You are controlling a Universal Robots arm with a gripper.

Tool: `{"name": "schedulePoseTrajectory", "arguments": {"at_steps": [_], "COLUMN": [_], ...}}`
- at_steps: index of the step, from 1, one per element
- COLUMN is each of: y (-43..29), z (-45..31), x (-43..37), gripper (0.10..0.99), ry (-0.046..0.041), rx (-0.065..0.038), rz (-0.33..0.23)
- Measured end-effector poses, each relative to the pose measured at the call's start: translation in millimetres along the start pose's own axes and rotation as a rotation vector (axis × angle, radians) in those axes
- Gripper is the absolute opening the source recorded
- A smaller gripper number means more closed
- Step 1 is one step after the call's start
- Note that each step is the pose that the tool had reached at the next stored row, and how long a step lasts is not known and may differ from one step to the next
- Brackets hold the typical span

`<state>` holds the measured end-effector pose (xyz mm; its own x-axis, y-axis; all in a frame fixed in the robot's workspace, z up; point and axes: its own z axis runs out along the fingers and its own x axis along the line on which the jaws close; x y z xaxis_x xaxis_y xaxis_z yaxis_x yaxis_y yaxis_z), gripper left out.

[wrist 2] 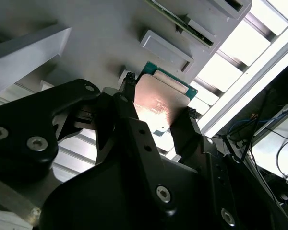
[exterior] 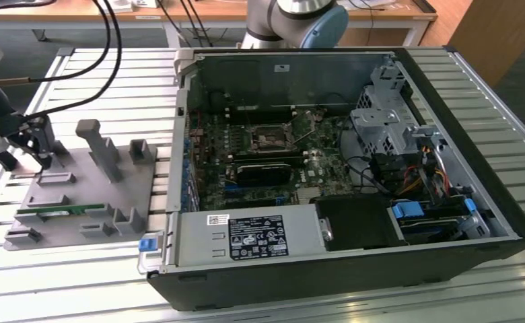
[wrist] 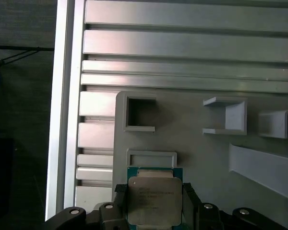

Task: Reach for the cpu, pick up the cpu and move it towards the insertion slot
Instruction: 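Pick up the cpu and move it towards the insertion slot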

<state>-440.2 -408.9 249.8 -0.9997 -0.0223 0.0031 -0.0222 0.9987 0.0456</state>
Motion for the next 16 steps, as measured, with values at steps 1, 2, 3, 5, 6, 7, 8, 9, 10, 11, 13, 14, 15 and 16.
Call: {"name": "schedulePoseTrajectory", "arguments": {"at_steps": [1,2,3,5,6,7,8,9,10,11,13,14,15,16], "y": [0.1,0.1,0.2,0.3,0.4,0.5,0.5,0.6,0.7,0.8,1.0,1.0,1.1,1.2], "z": [-1.2,-2.5,-3.8,-6.0,-7.0,-8.2,-9.1,-10.1,-11.2,-12.8,-15.1,-15.9,-16.8,-17.6], "x": [0.0,0.0,0.0,0.0,0.0,0.0,0.0,0.0,0.0,0.0,0.0,0.0,0.0,0.0], "gripper": [0.541,0.541,0.541,0.541,0.541,0.541,0.541,0.541,0.541,0.541,0.541,0.541,0.541,0.541], "ry": [0.0000,0.0000,0.0001,0.0000,0.0000,0.0001,-0.0001,0.0000,0.0000,0.0001,0.0000,0.0000,0.0000,0.0000], "rx": [0.000,0.000,0.000,0.000,0.000,0.000,0.000,0.000,0.000,0.000,0.000,0.000,0.000,0.000], "rz": [0.000,0.000,0.000,0.000,0.000,0.000,0.000,0.000,0.000,0.000,0.000,0.000,0.000,0.000]}}
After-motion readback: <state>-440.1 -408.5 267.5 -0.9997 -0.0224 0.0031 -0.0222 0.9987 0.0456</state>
